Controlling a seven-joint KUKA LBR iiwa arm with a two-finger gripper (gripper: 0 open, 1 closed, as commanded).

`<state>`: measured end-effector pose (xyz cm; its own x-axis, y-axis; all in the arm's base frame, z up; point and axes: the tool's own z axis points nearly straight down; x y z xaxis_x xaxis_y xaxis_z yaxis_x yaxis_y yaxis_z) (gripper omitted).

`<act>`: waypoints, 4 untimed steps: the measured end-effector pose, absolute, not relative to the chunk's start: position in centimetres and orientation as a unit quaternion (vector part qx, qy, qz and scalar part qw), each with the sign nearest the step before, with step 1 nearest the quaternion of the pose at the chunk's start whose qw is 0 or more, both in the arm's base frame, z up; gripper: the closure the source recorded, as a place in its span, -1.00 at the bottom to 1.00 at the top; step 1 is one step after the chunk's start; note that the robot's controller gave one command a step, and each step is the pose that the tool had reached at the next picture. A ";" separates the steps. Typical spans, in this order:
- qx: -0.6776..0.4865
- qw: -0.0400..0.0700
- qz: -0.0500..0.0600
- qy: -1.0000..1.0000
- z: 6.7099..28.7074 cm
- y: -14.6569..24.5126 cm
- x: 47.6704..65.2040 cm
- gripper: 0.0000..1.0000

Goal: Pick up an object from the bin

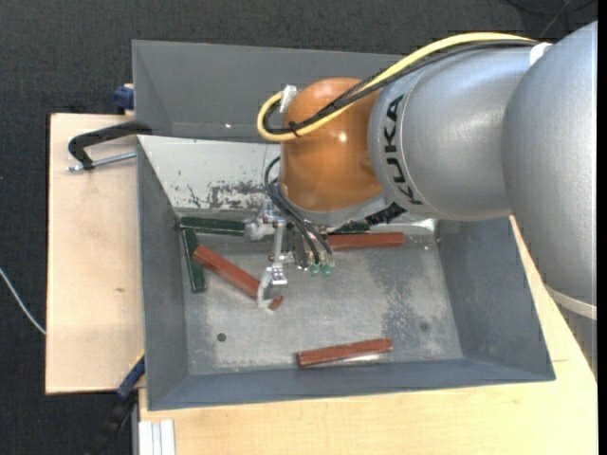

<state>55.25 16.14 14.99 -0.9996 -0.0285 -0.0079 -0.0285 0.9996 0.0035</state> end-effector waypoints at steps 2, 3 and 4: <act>-0.093 -0.002 0.001 0.996 7.7 15.1 56.5 1.00; -0.076 0.002 0.001 0.997 17.7 15.4 54.9 1.00; -0.076 0.002 0.001 0.997 17.7 15.4 54.9 1.00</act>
Offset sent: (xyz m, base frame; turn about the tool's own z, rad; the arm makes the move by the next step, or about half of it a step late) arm 0.0000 0.0000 0.0000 0.0000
